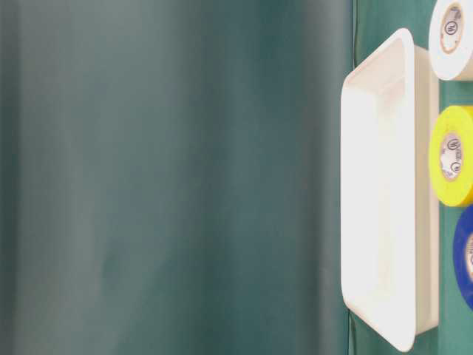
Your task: Pick up the tape from a random location and place it into the white case.
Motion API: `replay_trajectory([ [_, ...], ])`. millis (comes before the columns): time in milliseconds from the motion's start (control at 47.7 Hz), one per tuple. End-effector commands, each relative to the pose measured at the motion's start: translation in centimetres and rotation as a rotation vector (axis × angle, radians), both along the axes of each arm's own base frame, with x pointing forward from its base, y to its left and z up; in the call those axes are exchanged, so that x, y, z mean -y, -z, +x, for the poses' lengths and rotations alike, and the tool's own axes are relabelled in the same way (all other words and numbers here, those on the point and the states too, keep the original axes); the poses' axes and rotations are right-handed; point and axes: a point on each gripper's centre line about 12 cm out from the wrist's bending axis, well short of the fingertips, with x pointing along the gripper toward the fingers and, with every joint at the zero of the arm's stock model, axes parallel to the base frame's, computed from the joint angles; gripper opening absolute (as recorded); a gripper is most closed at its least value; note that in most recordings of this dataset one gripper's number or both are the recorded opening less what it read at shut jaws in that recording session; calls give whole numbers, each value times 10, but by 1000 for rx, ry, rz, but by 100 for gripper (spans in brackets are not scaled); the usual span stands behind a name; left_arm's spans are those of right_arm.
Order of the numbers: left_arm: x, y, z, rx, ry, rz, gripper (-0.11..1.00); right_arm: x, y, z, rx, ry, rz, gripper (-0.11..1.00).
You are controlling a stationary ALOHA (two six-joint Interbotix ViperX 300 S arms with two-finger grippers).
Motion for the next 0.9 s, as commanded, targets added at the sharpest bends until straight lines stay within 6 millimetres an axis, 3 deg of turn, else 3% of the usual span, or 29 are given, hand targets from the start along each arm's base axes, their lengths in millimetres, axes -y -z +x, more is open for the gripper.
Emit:
replay_trajectory([
  [0,0,-5,2,-9,-1,-8,2,1,-14,4,28,5,3,0],
  [734,0,-5,3,-29,1,-11,2,2,-13,5,-48,10,5,0],
  [796,0,-5,3,-28,3,-11,6,2,-12,5,-51,10,6,0],
  [880,1,-5,3,-28,6,-14,23,2,-13,5,-46,8,6,0],
])
